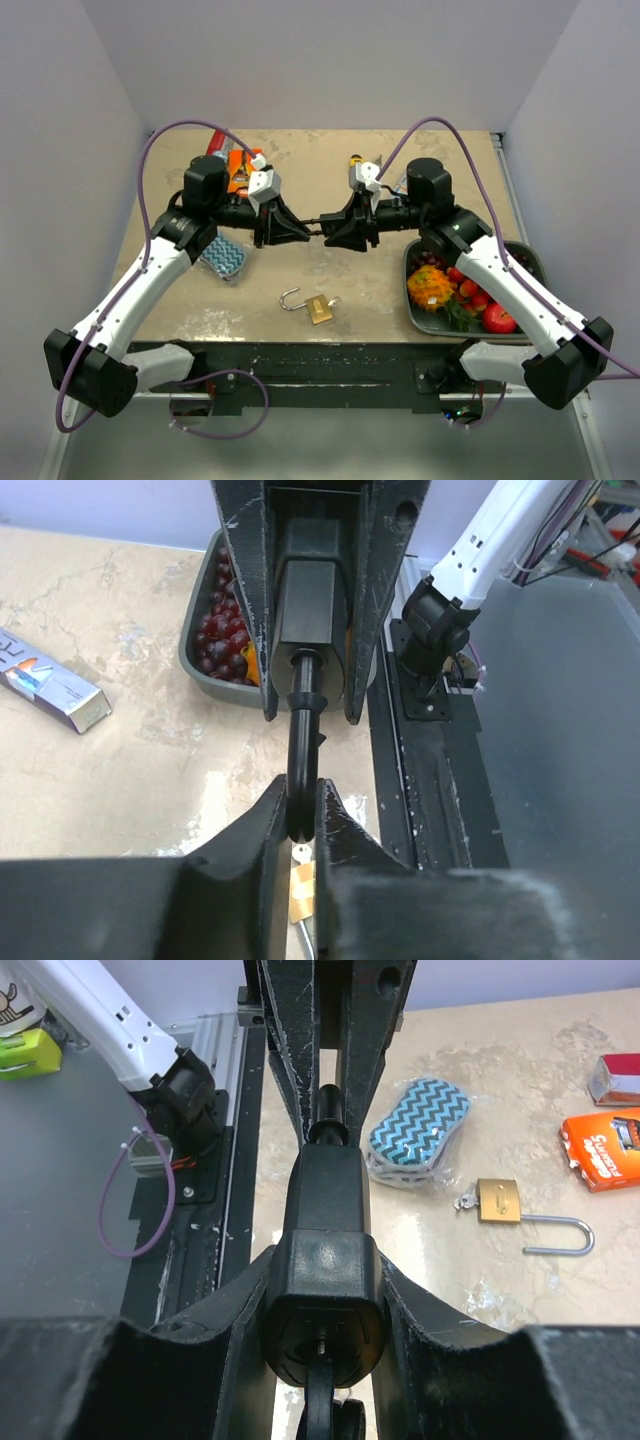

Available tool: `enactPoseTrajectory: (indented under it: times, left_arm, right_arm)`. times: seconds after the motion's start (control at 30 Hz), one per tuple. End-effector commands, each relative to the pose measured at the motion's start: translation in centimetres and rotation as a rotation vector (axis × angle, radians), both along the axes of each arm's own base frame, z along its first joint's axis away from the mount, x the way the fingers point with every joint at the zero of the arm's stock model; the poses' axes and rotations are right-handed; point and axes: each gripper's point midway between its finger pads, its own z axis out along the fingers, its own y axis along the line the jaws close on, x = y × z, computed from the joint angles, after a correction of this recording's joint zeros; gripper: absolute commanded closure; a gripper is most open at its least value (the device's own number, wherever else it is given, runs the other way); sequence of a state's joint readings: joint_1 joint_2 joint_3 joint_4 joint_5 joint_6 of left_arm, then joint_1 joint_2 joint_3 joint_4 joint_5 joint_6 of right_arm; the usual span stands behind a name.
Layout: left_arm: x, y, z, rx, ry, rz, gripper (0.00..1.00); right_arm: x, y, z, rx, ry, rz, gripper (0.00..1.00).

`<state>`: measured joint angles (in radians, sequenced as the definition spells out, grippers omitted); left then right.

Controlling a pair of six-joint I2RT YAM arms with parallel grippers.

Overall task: Lock with the key
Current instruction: Lock the lock.

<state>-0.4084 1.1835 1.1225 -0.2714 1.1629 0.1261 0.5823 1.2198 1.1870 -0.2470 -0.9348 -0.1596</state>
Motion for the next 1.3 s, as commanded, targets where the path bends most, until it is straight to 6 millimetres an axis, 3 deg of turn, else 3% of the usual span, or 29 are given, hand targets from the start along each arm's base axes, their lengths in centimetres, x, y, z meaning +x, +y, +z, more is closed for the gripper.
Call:
enactPoseTrajectory:
  times: [0.0,0.3,0.57,0.7,0.83,1.27]
  left_arm:
    - [0.2,-0.3,2.3,-0.038,-0.086,-0.020,1.00]
    - [-1.7,-2.2,3.3,-0.067,-0.070,-0.119,1.00]
    - [-1.6,-3.7,5.3,-0.135,-0.094,-0.130,1.00]
    - [-2.7,-5.1,6.1,-0.153,-0.097,-0.182,1.00]
    - [-3.6,-6.4,6.6,-0.168,-0.102,-0.222,1.00]
    - [-3.9,-8.7,9.0,-0.225,-0.144,-0.268,1.00]
  right_arm:
    - [-0.5,0.1,4.0,0.076,-0.138,0.035,1.00]
    - [0.3,0.5,2.8,0.058,-0.131,0.033,1.00]
    - [-1.3,1.8,2.3,0.065,-0.100,0.105,1.00]
    - [-1.3,2.3,2.1,0.067,-0.095,0.113,1.00]
    - [-1.3,3.1,1.3,0.060,-0.074,0.139,1.00]
    - [-2.4,5.3,-0.9,0.043,-0.028,0.214,1.00]
